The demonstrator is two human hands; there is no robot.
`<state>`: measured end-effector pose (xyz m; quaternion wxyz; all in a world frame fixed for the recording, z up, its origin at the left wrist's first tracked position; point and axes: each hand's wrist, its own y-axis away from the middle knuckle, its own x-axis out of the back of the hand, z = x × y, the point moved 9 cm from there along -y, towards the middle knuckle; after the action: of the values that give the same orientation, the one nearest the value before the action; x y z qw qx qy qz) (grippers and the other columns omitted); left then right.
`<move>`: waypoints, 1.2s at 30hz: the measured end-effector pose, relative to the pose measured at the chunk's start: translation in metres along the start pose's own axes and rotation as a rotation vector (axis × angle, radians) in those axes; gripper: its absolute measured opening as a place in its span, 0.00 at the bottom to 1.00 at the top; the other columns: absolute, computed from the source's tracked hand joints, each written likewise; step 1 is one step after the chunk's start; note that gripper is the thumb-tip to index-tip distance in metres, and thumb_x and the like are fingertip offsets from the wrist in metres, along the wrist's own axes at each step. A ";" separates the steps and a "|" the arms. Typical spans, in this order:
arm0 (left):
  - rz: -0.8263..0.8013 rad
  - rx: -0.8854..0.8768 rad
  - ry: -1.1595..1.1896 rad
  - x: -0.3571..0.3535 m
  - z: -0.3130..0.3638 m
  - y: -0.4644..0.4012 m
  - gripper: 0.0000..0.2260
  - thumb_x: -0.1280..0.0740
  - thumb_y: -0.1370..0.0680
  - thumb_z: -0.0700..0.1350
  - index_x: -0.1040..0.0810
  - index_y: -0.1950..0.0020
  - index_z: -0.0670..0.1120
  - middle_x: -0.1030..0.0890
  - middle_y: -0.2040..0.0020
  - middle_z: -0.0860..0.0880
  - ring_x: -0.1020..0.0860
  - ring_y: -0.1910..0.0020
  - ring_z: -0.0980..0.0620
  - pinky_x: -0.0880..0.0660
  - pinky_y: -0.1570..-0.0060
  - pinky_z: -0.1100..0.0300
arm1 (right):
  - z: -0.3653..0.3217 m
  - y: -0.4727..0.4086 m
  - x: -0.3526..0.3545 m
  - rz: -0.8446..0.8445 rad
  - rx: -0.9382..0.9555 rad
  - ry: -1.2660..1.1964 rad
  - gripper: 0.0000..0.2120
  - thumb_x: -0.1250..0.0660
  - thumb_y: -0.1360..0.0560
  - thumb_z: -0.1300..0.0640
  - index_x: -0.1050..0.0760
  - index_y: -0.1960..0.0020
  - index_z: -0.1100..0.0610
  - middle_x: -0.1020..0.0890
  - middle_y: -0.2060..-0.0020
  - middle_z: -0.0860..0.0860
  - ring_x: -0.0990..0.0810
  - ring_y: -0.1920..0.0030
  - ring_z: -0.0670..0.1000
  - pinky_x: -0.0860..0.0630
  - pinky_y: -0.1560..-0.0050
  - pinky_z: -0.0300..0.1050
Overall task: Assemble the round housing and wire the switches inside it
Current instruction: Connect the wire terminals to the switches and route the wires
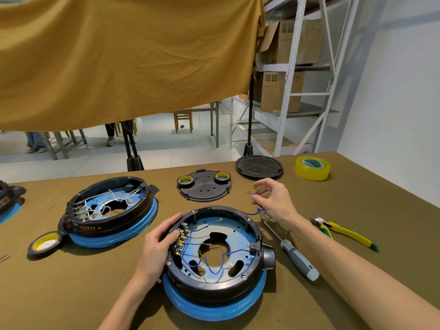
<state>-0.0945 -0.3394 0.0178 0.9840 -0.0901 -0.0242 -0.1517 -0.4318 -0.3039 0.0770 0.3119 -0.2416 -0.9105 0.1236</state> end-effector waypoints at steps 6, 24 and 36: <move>0.008 0.007 0.027 0.000 -0.001 0.000 0.18 0.34 0.18 0.37 0.20 0.31 0.53 0.15 0.41 0.58 0.17 0.42 0.57 0.19 0.51 0.61 | -0.007 0.000 -0.004 0.037 -0.015 -0.080 0.10 0.28 0.22 0.64 0.25 0.45 0.55 0.16 0.55 0.53 0.14 0.62 0.47 0.16 0.54 0.46; 0.026 -0.011 -0.012 0.001 0.005 0.005 0.18 0.34 0.18 0.37 0.21 0.30 0.52 0.17 0.38 0.57 0.18 0.41 0.59 0.20 0.48 0.61 | -0.111 0.068 -0.096 -0.657 -0.157 -0.483 0.11 0.38 0.15 0.61 0.21 0.42 0.67 0.22 0.64 0.56 0.35 0.71 0.46 0.40 0.71 0.37; 0.045 0.007 -0.059 0.002 0.002 0.007 0.19 0.34 0.18 0.40 0.24 0.27 0.52 0.19 0.35 0.55 0.20 0.37 0.55 0.20 0.42 0.55 | -0.089 0.073 -0.130 -0.795 -0.291 -0.143 0.13 0.38 0.15 0.54 0.18 0.50 0.61 0.16 0.67 0.51 0.30 0.74 0.46 0.36 0.75 0.36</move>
<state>-0.0901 -0.3329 0.0189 0.9864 -0.0914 -0.0518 -0.1266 -0.2602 -0.3018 0.0522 0.2341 0.0958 -0.9601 -0.1194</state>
